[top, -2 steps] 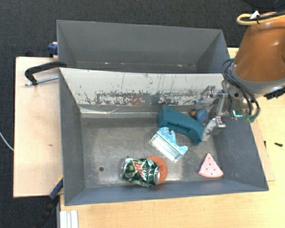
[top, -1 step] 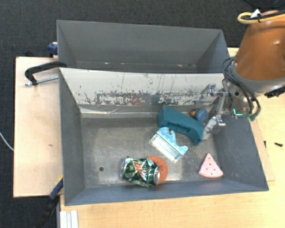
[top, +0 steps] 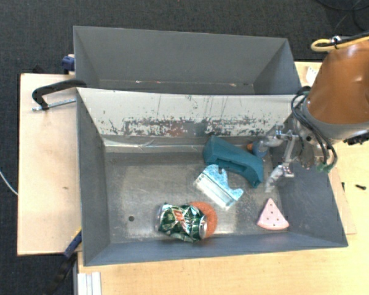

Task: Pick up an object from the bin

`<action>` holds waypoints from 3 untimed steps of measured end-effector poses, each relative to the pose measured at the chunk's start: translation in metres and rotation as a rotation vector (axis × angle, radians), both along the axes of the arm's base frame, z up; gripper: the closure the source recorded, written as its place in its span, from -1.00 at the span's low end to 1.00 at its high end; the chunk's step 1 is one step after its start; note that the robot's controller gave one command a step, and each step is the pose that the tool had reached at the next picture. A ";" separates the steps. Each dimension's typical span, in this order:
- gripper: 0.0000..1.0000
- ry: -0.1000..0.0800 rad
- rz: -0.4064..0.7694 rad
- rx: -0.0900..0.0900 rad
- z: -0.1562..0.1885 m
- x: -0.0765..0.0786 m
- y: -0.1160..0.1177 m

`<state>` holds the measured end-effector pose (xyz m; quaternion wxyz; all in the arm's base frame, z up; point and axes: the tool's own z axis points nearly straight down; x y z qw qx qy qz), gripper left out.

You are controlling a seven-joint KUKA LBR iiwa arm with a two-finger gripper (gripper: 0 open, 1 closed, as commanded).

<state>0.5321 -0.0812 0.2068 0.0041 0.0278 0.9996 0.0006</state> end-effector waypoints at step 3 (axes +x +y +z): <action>1.00 0.007 -0.204 0.003 -0.109 0.016 -0.004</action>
Offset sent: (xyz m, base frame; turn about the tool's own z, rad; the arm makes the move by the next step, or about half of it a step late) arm 0.0149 -0.0060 -0.1095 0.2059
